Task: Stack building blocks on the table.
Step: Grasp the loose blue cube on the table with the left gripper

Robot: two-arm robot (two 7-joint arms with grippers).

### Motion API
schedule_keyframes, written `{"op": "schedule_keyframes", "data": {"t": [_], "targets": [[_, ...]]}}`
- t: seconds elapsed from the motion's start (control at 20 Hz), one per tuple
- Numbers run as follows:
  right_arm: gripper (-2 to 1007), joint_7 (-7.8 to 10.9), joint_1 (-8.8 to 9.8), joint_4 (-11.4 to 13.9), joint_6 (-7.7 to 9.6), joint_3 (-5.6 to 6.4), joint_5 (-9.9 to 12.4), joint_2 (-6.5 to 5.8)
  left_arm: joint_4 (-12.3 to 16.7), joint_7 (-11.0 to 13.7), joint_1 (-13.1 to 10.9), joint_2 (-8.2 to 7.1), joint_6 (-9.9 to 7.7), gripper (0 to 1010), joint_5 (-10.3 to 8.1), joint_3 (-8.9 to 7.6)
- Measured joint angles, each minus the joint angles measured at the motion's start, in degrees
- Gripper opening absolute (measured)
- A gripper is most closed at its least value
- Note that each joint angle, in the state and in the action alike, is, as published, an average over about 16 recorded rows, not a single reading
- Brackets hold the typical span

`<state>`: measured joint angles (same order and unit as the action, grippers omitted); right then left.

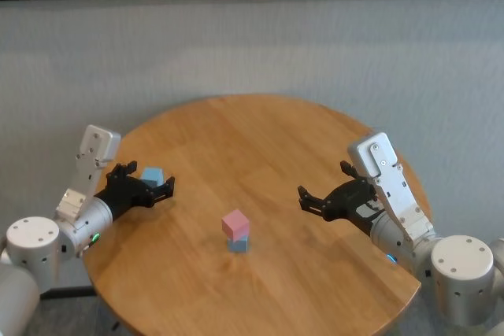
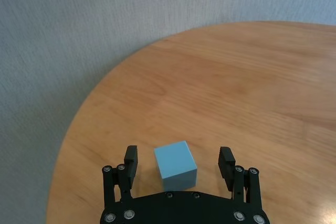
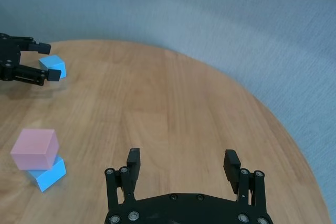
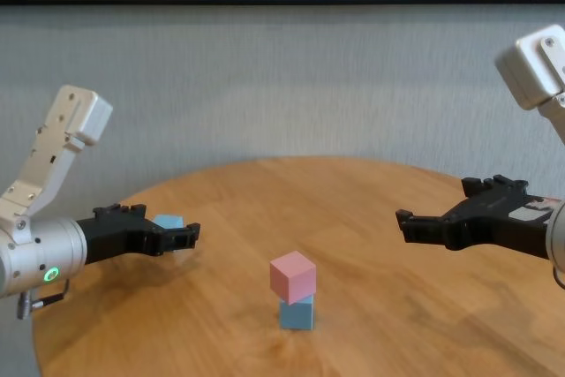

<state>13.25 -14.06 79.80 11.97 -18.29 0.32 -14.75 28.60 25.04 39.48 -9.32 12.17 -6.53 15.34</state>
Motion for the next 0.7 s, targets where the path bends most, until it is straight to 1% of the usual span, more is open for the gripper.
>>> {"op": "schedule_keyframes", "data": {"t": [0.2,0.35,0.5,0.7], "targets": [[1005,0.00,0.00,0.0,0.00,0.00,0.0,0.00,0.4,-0.9,-0.1,0.28,-0.98,1000,0.52,-0.07],[1005,0.00,0.00,0.0,0.00,0.00,0.0,0.00,0.1,-1.3,0.1,0.51,-1.36,1000,0.90,-0.11],[1005,0.00,0.00,0.0,0.00,0.00,0.0,0.00,-0.6,-1.6,0.5,0.73,-1.36,1000,1.23,-0.17],[1005,0.00,0.00,0.0,0.00,0.00,0.0,0.00,-2.4,-1.7,1.3,1.04,-0.75,1000,1.58,-0.33]]}}
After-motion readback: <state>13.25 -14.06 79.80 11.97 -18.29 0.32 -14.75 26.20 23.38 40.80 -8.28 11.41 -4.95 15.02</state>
